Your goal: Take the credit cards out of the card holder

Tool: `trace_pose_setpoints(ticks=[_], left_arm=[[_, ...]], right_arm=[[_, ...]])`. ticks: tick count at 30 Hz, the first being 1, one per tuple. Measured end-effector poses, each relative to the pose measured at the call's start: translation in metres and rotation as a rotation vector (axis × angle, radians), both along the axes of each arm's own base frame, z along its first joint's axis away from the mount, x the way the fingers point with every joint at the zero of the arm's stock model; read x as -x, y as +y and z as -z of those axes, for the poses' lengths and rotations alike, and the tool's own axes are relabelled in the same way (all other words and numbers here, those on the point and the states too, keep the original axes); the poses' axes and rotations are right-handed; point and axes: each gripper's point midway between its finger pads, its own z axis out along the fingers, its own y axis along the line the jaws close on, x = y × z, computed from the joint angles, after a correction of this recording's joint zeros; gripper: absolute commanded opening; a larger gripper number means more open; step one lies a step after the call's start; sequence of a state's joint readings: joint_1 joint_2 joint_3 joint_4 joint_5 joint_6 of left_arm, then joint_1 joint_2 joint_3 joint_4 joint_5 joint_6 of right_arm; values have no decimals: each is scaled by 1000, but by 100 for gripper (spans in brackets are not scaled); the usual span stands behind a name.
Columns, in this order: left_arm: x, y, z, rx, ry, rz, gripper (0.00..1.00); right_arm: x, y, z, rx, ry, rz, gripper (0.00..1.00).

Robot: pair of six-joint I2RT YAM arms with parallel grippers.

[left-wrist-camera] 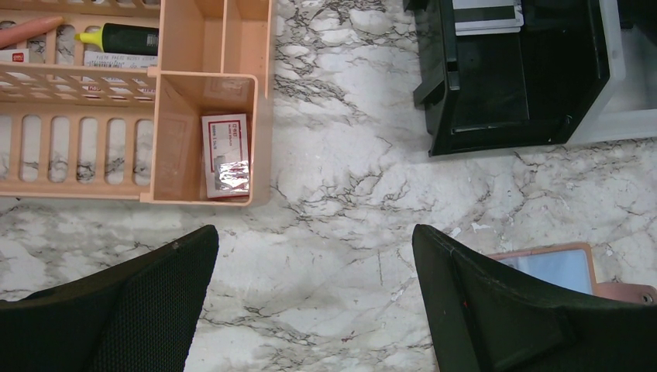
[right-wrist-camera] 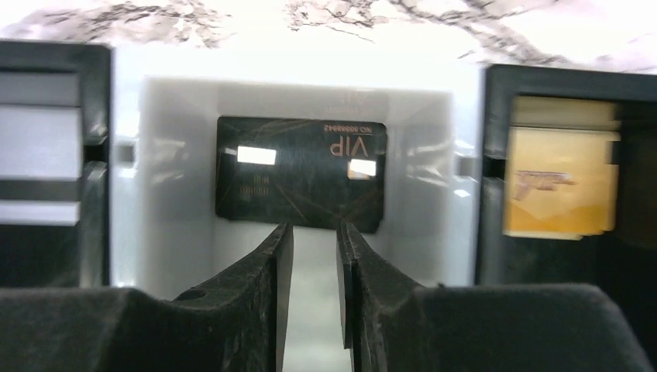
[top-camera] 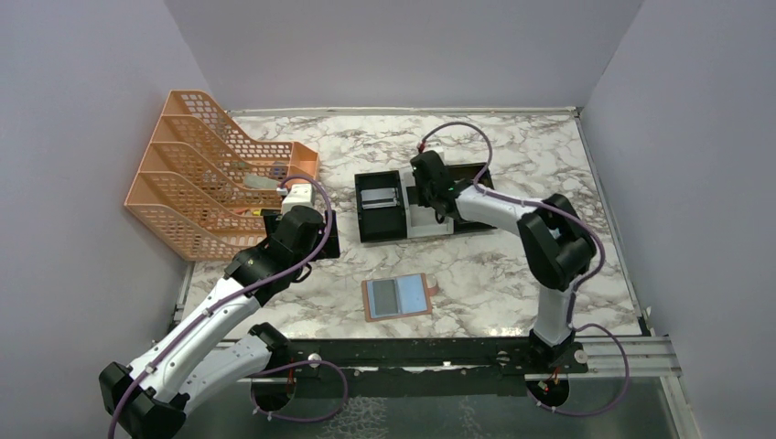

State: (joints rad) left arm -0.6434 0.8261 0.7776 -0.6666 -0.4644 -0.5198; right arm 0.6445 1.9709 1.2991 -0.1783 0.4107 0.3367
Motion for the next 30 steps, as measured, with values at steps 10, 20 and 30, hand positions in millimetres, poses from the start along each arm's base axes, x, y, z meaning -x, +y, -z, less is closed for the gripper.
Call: trace_pose_setpoints(ticks=[10, 20, 30], left_arm=[[1, 0, -3, 9, -12, 0, 99], [2, 1, -8, 23, -29, -1, 99], [3, 4, -16, 48, -58, -14, 99]], right_arm=[[50, -2, -138, -253, -221, -145, 95], [137, 12, -126, -583, -139, -331, 85], [240, 76, -65, -429, 31, -353, 69]])
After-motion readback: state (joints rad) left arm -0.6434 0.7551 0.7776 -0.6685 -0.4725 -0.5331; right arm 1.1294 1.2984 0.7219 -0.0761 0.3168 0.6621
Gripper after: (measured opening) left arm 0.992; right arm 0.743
